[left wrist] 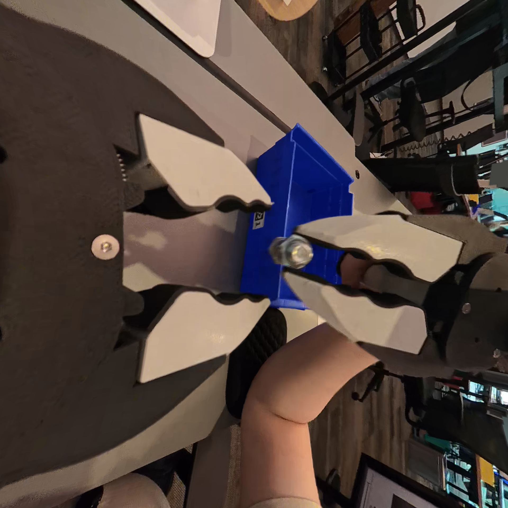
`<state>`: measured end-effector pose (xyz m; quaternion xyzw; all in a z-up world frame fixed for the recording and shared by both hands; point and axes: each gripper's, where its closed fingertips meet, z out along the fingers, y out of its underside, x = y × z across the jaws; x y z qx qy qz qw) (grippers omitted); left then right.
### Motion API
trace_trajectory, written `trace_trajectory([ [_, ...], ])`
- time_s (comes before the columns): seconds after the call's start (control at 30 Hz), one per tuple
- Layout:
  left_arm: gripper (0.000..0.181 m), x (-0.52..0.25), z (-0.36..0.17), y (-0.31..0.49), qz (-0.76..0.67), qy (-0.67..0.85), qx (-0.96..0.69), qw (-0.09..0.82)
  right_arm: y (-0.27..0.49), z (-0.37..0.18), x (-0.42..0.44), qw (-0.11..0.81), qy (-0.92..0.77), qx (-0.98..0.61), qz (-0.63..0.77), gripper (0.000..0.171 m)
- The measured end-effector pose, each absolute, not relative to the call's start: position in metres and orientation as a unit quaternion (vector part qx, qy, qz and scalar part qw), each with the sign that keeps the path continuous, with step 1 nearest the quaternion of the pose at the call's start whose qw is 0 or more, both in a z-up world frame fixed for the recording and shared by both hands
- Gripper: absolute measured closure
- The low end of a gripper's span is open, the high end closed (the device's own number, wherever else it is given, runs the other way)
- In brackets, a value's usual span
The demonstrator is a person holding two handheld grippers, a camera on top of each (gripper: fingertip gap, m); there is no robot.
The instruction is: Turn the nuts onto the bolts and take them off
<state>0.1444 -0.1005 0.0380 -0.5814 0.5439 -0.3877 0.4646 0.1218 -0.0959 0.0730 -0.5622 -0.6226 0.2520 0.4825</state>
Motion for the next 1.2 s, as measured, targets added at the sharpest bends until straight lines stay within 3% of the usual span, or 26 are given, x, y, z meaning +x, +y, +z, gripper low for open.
trace_trajectory([
  [0.17, 0.128, 0.136, 0.040, -0.097, -0.380, 0.542, -0.596, 0.454, -0.038, 0.045, 0.232, 0.438, -0.469, -0.748, 0.168, 0.153],
  [0.33, 0.130, 0.135, 0.035, -0.095, -0.369, 0.543, -0.612, 0.441, -0.019, -0.052, 0.336, 0.220, -0.204, -0.942, 0.149, 0.153],
  [0.63, 0.130, 0.131, 0.037, -0.097, -0.360, 0.546, -0.621, 0.433, -0.028, -0.144, 0.379, 0.045, -0.075, -0.991, 0.102, 0.153],
  [0.9, 0.128, 0.118, 0.049, -0.090, -0.363, 0.524, -0.630, 0.443, -0.035, -0.155, 0.393, 0.013, -0.058, -0.995, 0.079, 0.152],
  [1.0, 0.126, 0.107, 0.060, -0.085, -0.359, 0.511, -0.633, 0.456, -0.039, -0.143, 0.385, 0.008, -0.071, -0.992, 0.101, 0.136],
  [1.1, 0.124, 0.083, 0.079, -0.078, -0.344, 0.491, -0.640, 0.481, -0.037, -0.115, 0.377, 0.050, -0.085, -0.990, 0.106, 0.133],
  [1.2, 0.121, 0.037, 0.098, -0.060, -0.284, 0.450, -0.672, 0.516, -0.026, -0.067, 0.365, 0.152, -0.116, -0.977, 0.092, 0.133],
])
